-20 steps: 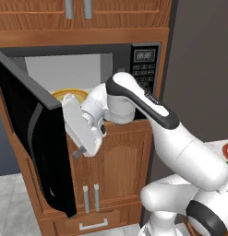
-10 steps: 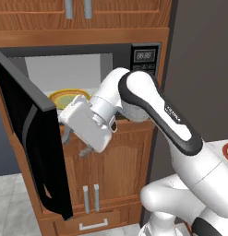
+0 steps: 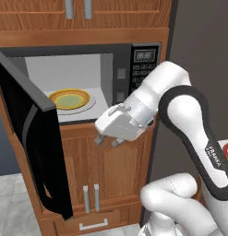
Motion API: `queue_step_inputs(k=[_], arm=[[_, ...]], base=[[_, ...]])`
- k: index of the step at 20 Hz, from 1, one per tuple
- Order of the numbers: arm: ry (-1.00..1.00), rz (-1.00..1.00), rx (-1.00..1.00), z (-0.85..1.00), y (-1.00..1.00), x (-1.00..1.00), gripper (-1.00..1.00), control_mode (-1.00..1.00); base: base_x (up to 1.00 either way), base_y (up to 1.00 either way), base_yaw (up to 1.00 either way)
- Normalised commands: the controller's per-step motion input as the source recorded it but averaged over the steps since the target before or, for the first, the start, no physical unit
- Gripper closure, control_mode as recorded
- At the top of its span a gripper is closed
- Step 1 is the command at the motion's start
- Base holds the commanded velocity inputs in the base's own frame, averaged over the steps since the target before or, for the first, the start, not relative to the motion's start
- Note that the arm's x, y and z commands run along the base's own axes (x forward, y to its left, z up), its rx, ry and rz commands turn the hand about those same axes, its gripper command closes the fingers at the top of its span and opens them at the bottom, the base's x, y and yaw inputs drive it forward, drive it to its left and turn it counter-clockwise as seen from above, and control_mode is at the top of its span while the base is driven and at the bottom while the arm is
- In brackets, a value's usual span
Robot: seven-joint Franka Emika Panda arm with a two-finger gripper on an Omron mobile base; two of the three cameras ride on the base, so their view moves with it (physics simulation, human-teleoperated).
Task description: Pick the sweet potato from the counter and place it in the microwave. Then turn on the microwave.
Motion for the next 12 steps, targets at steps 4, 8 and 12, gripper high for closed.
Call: queue_step_inputs(k=[4, 8, 12], arm=[[-0.27, -0.26, -0.06, 0.00, -1.00, 0.00, -1.00, -1.00], [-0.15, -0.31, -0.14, 0.00, -0.98, 0.00, -1.00, -1.00], [-0.03, -0.39, -0.18, 0.04, -0.93, 0.00, -1.00, -1.00]], base=[[0.00, 0.00, 0.00], [0.00, 0.00, 0.00], [0.00, 0.00, 0.00]])
